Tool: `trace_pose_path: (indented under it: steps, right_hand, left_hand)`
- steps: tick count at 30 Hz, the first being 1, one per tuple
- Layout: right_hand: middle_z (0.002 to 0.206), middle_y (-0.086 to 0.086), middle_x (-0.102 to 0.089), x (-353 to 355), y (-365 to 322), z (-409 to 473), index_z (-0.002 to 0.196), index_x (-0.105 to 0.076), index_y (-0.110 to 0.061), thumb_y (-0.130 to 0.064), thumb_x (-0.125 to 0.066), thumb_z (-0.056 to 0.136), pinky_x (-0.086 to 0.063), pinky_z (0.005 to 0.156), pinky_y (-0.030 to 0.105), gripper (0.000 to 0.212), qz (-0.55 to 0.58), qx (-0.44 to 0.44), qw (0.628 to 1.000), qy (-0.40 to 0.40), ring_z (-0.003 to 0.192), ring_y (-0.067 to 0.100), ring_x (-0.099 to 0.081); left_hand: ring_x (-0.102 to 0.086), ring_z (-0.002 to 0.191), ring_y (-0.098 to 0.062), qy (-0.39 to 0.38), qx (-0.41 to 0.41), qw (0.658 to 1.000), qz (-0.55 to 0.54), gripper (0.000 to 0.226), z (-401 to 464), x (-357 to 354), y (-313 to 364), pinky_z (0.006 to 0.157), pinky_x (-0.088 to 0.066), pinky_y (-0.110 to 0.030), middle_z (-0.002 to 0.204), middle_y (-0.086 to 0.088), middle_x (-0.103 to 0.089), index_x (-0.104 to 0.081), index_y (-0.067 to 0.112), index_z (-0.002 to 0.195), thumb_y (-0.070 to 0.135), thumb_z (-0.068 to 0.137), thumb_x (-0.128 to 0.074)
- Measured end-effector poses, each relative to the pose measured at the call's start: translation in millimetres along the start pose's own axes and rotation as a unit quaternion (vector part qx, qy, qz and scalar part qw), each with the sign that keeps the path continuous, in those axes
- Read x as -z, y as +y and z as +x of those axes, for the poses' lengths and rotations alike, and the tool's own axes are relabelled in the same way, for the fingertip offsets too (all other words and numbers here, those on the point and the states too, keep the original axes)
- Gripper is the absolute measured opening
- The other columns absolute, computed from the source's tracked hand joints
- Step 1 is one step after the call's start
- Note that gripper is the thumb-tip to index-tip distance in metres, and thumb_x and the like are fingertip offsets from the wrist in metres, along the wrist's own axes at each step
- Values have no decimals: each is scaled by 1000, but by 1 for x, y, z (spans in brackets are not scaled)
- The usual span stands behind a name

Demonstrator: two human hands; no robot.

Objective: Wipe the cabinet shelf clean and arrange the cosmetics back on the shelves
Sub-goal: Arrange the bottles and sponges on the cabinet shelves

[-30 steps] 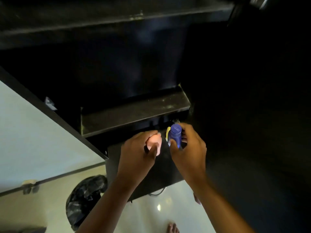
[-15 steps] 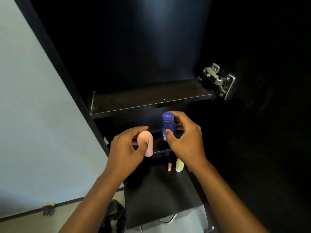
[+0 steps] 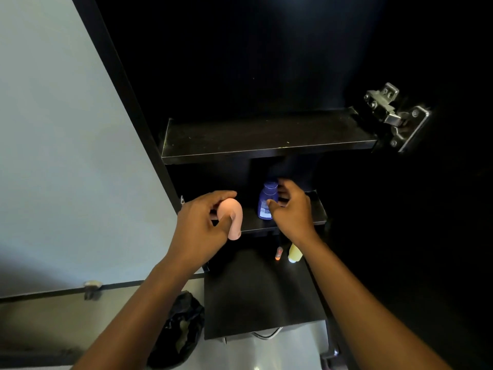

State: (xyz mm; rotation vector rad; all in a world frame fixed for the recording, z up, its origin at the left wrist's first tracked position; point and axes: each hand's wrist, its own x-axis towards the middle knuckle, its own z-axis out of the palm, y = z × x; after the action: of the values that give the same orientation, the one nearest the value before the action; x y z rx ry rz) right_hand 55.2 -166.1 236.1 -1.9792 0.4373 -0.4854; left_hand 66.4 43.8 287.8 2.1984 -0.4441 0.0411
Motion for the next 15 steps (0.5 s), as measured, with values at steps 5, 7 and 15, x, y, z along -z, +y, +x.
trace_pose_path:
  steps: [5, 7, 15]
  right_hand:
    - [110, -6, -67, -4, 2, 17, 131, -64, -16, 1, -76, 82, -58, 97, 42, 53, 10, -29, 999, -10, 102, 13, -67]
    - [108, -6, -68, -4, 3, 17, 130, -64, -16, 1, -76, 81, -58, 97, 43, 54, 15, -28, 999, -15, 102, 13, -67]
    - [130, -13, -65, 23, -7, -7, 136, -59, -29, -7, -83, 78, -52, 105, 38, 66, 13, 16, 1000, 10, 122, 9, -61]
  left_hand:
    - [-65, 113, -16, 3, 5, 1000, -4, 44, 6, -2, 1, 97, -58, -35, 132, 9, -67, -68, 32, 129, 19, 88, -78]
    - [-66, 113, -17, 4, 7, 1000, -2, 45, 8, -2, 4, 97, -59, -35, 132, 10, -67, -68, 32, 129, 19, 87, -78]
    - [-64, 111, -10, -6, -18, 1000, -15, 44, 4, 9, 23, 94, -60, -32, 127, 13, -68, -69, 33, 126, 17, 87, -78]
